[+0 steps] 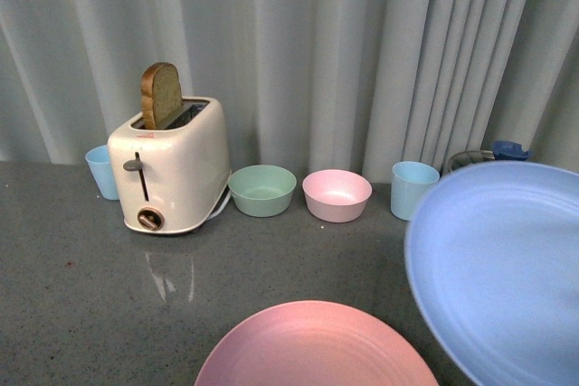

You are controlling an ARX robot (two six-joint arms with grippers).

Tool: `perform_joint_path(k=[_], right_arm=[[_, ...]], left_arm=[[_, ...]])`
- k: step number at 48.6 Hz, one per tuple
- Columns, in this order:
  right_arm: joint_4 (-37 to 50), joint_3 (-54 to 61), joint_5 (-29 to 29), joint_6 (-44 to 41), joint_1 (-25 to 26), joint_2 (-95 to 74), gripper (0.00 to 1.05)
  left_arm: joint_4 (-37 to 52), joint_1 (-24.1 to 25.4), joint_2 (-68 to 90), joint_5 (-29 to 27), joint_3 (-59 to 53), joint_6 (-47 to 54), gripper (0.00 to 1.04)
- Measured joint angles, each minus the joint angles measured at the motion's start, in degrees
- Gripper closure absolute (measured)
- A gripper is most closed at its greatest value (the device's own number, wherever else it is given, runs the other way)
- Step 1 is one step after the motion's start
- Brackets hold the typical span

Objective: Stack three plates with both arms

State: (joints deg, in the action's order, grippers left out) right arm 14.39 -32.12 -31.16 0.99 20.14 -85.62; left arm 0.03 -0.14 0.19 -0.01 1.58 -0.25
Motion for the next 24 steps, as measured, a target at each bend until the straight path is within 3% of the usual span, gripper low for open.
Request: perform_joint_path(k=[8, 15, 24], right_arm=[[4.74, 0.61, 1.68, 5.35, -12.31, 0.42, 1.02], [8.20, -0.59, 7.56, 9.77, -24.50, -7.65, 1.02], [10.21, -1.22, 8.63, 12.20, -29.81, -14.34, 1.02]], left_arm=[[0.00, 0.00, 0.00, 0.00, 0.00, 0.00, 0.07], [0.00, 0.00, 0.00, 0.00, 0.00, 0.00, 0.07], [0.00, 0.00, 0.00, 0.00, 0.00, 0.00, 0.07]])
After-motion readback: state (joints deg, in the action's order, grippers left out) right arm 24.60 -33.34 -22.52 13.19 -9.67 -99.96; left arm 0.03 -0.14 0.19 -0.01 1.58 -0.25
